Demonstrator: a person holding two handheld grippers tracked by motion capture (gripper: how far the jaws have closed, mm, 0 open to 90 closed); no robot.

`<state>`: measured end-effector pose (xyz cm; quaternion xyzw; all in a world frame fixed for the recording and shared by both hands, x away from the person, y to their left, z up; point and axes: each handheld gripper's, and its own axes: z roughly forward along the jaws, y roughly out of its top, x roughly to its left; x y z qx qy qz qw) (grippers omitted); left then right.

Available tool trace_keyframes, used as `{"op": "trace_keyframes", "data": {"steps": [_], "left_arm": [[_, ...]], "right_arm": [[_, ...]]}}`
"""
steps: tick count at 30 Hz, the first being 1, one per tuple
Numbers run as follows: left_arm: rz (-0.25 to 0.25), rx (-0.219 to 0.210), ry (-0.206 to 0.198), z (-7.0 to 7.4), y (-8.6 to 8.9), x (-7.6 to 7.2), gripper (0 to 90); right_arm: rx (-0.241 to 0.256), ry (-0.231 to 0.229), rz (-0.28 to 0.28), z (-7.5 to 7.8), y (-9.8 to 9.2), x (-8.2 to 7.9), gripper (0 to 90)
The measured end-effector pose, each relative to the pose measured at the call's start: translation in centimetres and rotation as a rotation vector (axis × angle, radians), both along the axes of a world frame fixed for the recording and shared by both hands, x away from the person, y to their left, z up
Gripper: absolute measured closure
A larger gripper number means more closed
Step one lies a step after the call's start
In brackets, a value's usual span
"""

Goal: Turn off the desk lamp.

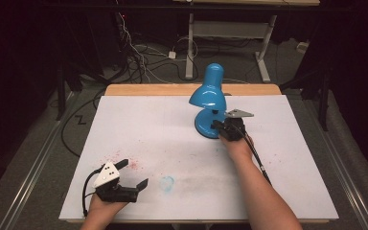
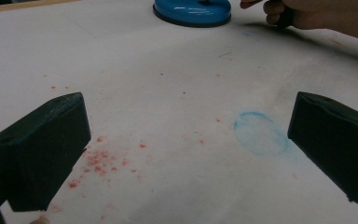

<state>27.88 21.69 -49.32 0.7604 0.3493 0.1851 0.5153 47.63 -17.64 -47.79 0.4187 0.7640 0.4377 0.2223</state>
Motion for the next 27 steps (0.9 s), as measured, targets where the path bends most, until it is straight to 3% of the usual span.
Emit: {"op": "trace_keyframes", "data": {"steps": [17, 27], "left_arm": [[0.001, -0.018, -0.004, 0.3, 0.1, -0.1, 0.0], [-0.001, -0.013, -0.005, 0.4, 0.1, 0.0, 0.0]], "right_arm": [[0.039, -0.058, 0.044, 3.2, 0.0, -3.6, 90.0], [0.025, -0.021, 0.072, 1.2, -0.6, -6.7, 90.0]]}}
